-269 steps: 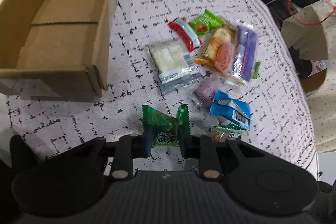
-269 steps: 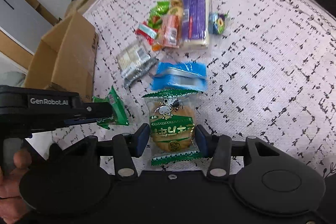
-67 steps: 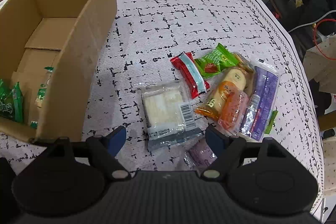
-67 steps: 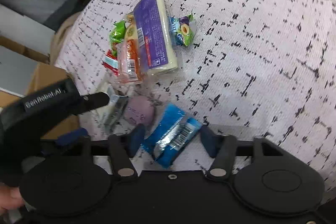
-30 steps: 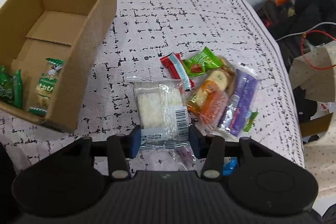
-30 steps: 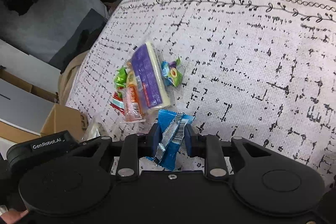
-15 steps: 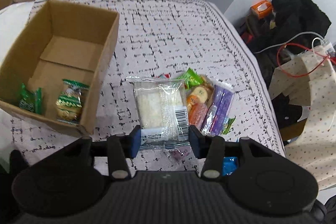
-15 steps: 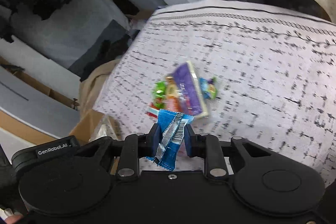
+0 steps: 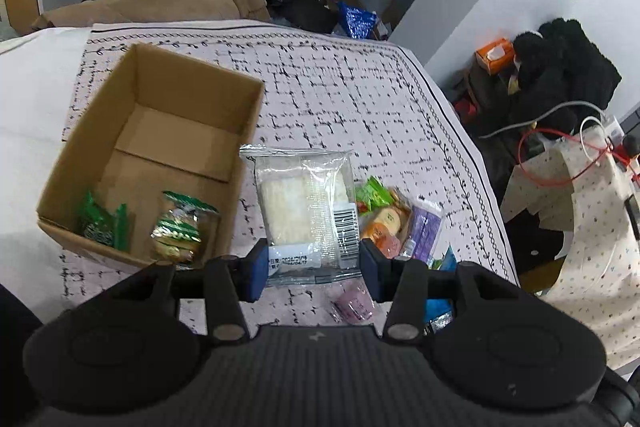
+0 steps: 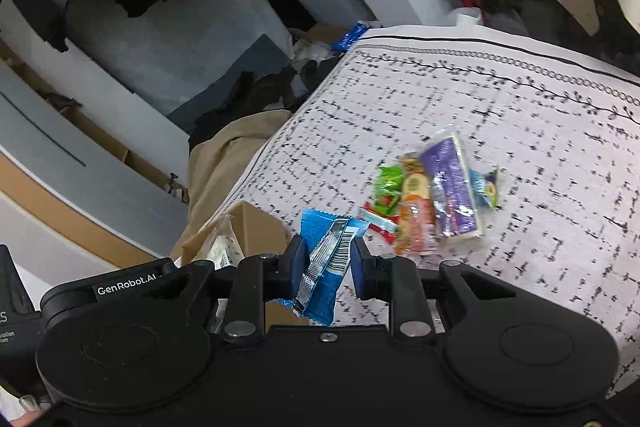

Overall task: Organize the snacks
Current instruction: 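Carry both snacks over the cardboard box and open both tools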

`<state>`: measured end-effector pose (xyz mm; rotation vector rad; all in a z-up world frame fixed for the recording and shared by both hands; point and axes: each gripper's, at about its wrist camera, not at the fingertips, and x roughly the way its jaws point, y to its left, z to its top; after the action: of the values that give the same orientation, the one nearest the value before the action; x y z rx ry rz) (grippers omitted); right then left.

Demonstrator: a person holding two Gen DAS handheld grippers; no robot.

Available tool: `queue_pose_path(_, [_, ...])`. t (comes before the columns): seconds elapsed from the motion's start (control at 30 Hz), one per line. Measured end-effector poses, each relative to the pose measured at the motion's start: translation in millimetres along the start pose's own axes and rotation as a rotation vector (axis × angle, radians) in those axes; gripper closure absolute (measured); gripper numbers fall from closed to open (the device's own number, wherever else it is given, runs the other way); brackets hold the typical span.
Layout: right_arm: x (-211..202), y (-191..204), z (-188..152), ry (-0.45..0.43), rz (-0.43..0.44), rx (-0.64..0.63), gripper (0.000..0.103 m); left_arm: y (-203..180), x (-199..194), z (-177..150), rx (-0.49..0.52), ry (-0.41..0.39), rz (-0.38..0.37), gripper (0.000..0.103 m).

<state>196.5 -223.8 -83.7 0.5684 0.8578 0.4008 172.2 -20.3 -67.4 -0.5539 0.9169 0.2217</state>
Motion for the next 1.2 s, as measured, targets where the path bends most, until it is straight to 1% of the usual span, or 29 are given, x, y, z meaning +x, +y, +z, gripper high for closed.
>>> queue_pose_path(0.23, [9.5,26.0,-1.2,0.008,0.009,-0.037,0.079,21.9,-8.5,14.3,-0.029,-0.017,0.0,0.056])
queue_pose_path(0.53, [29.9,56.9,-2.6,0.031,0.021,-0.076,0.079,55.5,-8.0,32.7,-0.087,-0.025,0.008,0.056])
queue_pose_path(0.83, [58.4,80.8,-5.8,0.067,0.025,-0.103,0.079,80.7,2.9,56.3,-0.109,-0.024,0.02,0.056])
queue_pose_path(1.03, [81.7,92.8,-6.4,0.094,0.026,-0.113,0.079,102.2,16.3,73.4,-0.141,-0.007,0.032,0.056])
queue_pose_path(1.2, [107.7,100.9,-10.3,0.13,0.028,-0.113,0.079,123.3,29.6,81.2,-0.171,0.012,0.049,0.056])
